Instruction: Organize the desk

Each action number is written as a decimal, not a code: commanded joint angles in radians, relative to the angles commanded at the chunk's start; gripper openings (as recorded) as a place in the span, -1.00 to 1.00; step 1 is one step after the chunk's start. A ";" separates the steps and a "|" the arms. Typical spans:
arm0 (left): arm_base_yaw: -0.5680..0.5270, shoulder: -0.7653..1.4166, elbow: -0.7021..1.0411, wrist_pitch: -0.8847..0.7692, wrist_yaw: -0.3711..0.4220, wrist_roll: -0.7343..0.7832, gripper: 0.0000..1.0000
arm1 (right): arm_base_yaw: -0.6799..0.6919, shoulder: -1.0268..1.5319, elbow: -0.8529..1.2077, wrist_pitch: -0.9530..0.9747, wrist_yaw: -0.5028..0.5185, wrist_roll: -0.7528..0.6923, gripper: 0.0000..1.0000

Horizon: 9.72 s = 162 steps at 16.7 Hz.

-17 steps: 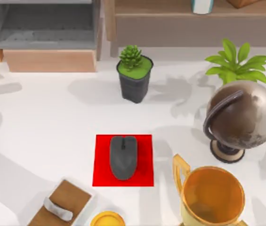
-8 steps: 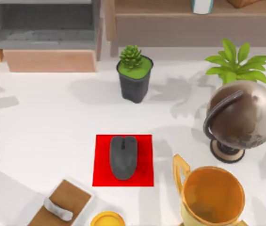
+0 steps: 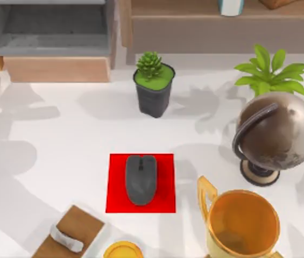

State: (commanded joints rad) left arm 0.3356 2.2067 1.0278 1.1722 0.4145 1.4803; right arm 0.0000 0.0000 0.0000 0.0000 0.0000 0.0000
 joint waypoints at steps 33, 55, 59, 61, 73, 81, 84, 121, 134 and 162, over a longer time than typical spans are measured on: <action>-1.190 0.347 1.109 -0.730 -1.223 -1.468 1.00 | 0.000 0.000 0.000 0.000 0.000 0.000 1.00; -1.165 0.428 1.265 -0.806 -1.197 -1.471 -0.36 | 0.000 0.000 0.000 0.000 0.000 0.000 1.00; -1.165 0.428 1.265 -0.806 -1.197 -1.471 -0.96 | 0.000 0.000 0.000 0.000 0.000 0.000 1.00; -1.165 0.428 1.265 -0.806 -1.197 -1.471 -1.00 | 0.000 0.000 0.000 0.000 0.000 0.000 1.00; -1.191 0.350 1.156 -0.767 -1.220 -1.467 -1.00 | 0.000 0.000 0.000 0.000 0.000 0.000 1.00; -1.215 0.268 1.020 -0.721 -1.249 -1.463 -1.00 | 0.000 0.000 0.000 0.000 0.000 0.000 1.00; -1.218 0.244 0.994 -0.718 -1.242 -1.440 -1.00 | 0.000 0.000 0.000 0.000 0.000 0.000 1.00; -0.576 -0.431 -0.292 -0.394 -0.611 0.055 -1.00 | 0.000 0.000 0.000 0.000 0.000 0.000 1.00; -0.559 -0.327 -0.175 -0.407 -0.593 0.060 -1.00 | 0.000 0.000 0.000 0.000 0.000 0.000 1.00; -0.577 -0.431 -0.295 -0.377 -0.612 0.051 1.00 | 0.000 0.000 0.000 0.000 0.000 0.000 1.00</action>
State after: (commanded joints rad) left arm -0.2410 1.7754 0.7324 0.7954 -0.1970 1.5312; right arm 0.0000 0.0000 0.0000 0.0000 0.0000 0.0000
